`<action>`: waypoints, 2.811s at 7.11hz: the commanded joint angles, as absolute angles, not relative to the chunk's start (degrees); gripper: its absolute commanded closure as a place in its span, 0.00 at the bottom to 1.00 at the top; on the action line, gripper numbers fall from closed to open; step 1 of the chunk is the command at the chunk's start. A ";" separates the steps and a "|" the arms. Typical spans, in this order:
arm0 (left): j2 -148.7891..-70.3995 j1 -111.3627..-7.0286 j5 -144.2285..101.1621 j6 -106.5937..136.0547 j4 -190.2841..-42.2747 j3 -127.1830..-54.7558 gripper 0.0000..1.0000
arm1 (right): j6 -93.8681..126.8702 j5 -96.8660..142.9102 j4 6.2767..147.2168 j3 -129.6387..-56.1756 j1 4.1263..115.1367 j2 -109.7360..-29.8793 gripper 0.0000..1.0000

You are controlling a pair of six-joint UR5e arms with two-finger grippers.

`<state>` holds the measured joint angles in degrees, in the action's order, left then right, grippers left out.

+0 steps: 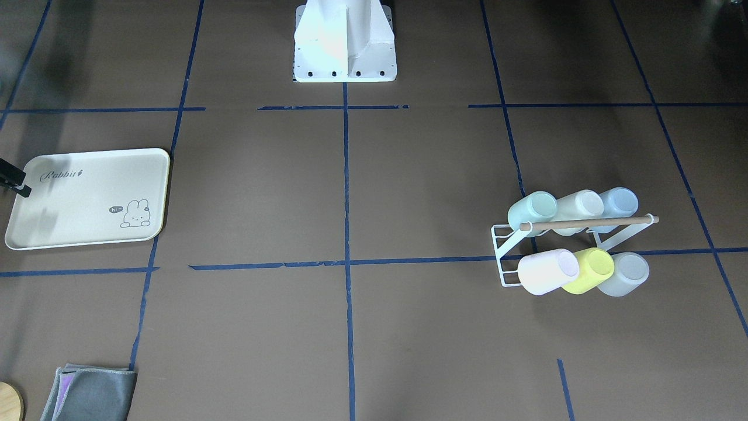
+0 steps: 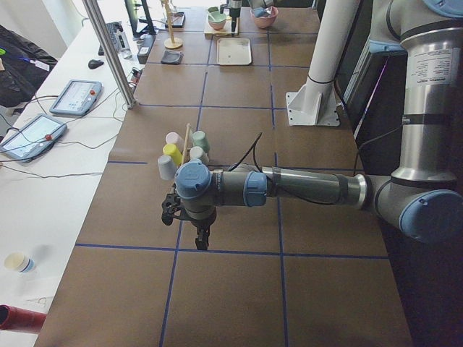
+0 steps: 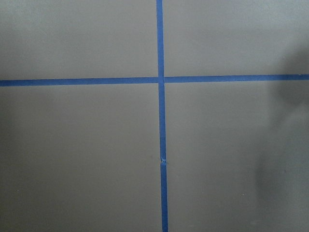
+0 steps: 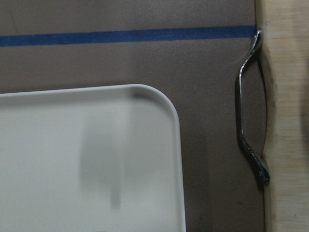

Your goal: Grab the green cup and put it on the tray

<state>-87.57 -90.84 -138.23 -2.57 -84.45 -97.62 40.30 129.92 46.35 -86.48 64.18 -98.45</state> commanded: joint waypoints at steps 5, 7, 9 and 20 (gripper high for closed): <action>-87.54 -90.88 -138.34 -2.99 -84.46 -97.47 0.00 | 42.19 128.32 46.49 -85.87 61.88 -98.96 0.24; -87.63 -90.88 -138.34 -2.99 -84.46 -97.47 0.00 | 42.10 128.32 46.58 -85.26 61.61 -98.96 0.25; -87.63 -90.88 -138.34 -2.99 -84.46 -97.47 0.00 | 42.01 128.32 46.67 -84.81 61.61 -98.88 0.32; -87.72 -90.88 -138.34 -3.08 -84.46 -97.47 0.00 | 42.36 135.48 46.41 -97.11 70.02 -102.58 1.00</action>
<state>-87.78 -90.88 -138.34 -3.08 -84.46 -97.47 42.30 131.72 46.41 -95.47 67.05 -102.86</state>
